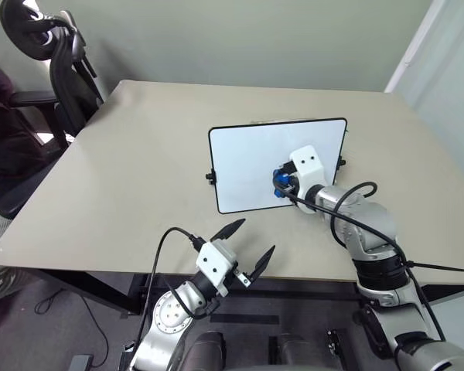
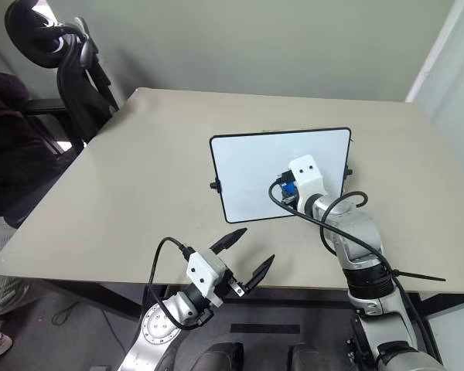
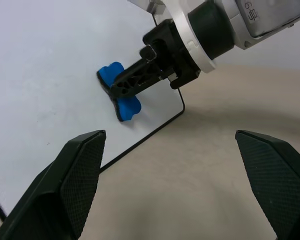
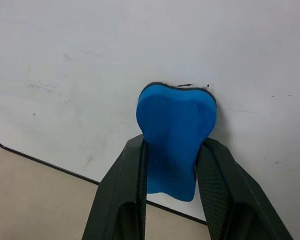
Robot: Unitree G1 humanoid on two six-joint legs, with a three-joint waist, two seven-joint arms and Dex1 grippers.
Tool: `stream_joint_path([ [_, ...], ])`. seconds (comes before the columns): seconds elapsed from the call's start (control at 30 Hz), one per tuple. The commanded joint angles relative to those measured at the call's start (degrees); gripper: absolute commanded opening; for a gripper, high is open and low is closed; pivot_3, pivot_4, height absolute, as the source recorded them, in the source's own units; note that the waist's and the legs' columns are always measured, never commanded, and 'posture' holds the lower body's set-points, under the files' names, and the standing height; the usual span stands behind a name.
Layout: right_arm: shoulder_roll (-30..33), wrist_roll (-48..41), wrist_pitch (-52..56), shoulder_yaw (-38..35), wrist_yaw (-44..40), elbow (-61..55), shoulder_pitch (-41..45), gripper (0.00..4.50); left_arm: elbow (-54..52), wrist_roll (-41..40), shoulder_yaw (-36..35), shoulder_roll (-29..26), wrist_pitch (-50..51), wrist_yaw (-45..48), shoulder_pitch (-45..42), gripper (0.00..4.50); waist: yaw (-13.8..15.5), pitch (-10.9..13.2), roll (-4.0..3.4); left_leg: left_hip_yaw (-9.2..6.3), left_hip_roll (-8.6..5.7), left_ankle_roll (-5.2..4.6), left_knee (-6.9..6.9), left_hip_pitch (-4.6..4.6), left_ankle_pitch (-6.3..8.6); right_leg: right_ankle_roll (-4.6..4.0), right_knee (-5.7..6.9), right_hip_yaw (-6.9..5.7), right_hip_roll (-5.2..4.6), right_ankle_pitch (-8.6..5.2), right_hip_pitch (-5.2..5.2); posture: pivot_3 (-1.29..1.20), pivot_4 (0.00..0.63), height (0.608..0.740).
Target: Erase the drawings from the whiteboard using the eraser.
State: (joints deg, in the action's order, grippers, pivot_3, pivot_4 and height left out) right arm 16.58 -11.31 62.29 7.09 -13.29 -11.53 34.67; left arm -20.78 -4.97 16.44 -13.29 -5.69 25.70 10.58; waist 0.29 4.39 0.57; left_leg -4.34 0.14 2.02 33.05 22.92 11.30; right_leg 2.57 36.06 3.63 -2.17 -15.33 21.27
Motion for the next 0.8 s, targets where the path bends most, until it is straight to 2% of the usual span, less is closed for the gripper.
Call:
stream_joint_path([
  [0.03, 4.3, 3.8, -1.4, -1.6, 1.6, 2.4, -0.6, 1.47, -2.7, -0.7, -0.3, 0.0, 0.0, -0.1, -0.2, 4.5, 0.3, 0.0, 0.02, 0.0, 0.0, 0.0, 0.0, 0.01, 0.01, -0.04, -0.03, 0.0, 0.0, 0.02, -0.01, 0.0, 0.15, 0.73],
  [0.27, 6.8, 5.3, -1.8, -4.5, 3.0, 4.0, -1.6, 1.47, -2.7, -1.1, -0.4, -0.2, 0.4, 0.3, -0.7, 4.5, 0.5, 0.1, 0.01, 0.01, -0.02, -0.01, -0.01, 0.4, 0.02, -0.32, 0.01, 0.01, -0.03, 0.19, 0.13, 0.0, 0.15, 0.73],
  [0.4, 6.6, 5.8, -1.7, -5.4, 2.9, 4.1, -1.6, 1.47, -2.6, -1.2, -0.4, -0.3, 0.6, 0.4, -1.1, 4.5, 0.5, 0.1, 0.01, 0.02, -0.01, 0.0, 0.0, 0.45, -0.02, 0.08, 0.05, 0.0, -0.03, 0.68, 0.25, 0.0, 0.15, 0.73],
  [0.6, 3.3, 4.3, -1.1, -5.4, 2.3, 2.8, -0.3, 1.47, -2.4, -1.4, -0.4, -0.5, 0.6, 0.5, -1.5, 4.5, 0.1, 0.1, 0.07, 0.02, 0.02, 0.08, -0.01, 0.3, -0.18, 0.33, -0.06, 0.04, 0.01, 0.52, 0.18, 0.0, 0.15, 0.73],
  [0.8, -2.9, 4.4, -1.7, -1.2, 1.8, 2.0, 2.0, 1.47, -1.6, -1.6, -0.5, -0.4, 0.5, 0.5, -2.1, 4.5, -0.8, 0.1, 0.1, 0.04, 0.02, 0.09, -0.02, 0.13, -0.16, 0.35, -0.09, 0.16, 0.02, 0.57, 0.19, 0.0, 0.15, 0.73],
])
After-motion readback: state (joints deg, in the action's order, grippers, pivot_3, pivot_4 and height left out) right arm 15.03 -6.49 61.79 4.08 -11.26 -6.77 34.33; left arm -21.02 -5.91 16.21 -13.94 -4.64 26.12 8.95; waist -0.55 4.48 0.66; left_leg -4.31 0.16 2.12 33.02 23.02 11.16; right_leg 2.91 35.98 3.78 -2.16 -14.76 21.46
